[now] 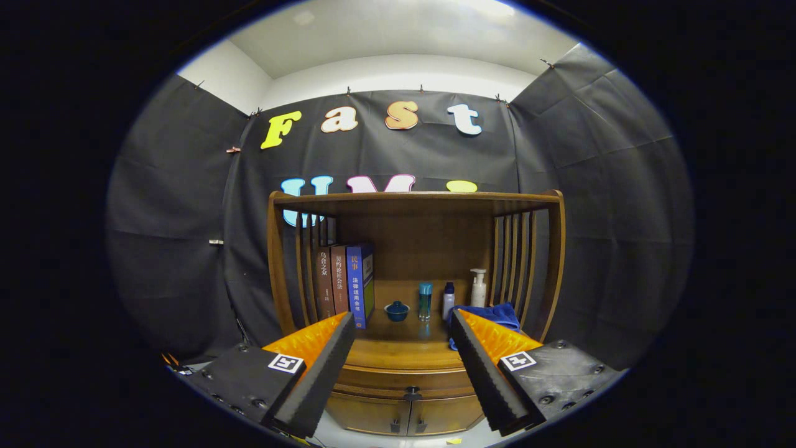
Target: Pull open the drawer, take out the items inside it, and place them on the countertop above the cabinet.
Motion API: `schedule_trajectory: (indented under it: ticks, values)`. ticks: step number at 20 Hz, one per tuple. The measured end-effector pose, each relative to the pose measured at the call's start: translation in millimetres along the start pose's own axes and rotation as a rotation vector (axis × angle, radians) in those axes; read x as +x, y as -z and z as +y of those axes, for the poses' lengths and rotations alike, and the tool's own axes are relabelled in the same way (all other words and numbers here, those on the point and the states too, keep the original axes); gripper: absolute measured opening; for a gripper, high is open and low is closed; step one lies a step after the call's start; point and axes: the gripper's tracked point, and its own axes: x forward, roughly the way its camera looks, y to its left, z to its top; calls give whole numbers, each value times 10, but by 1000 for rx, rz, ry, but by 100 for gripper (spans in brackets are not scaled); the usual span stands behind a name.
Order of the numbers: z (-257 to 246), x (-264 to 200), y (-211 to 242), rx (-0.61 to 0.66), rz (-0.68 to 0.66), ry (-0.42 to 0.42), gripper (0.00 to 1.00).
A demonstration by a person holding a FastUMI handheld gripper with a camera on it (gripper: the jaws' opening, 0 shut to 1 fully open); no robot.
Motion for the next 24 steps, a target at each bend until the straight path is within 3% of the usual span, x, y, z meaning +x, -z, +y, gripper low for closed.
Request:
schedule_trajectory:
  ticks: [13,19,24]
  values:
    - [-52,43,384,8,68,8,99]
    - [-118,216,924,27,142,22,99]
    - [-134,471,1630,44,231,24,100]
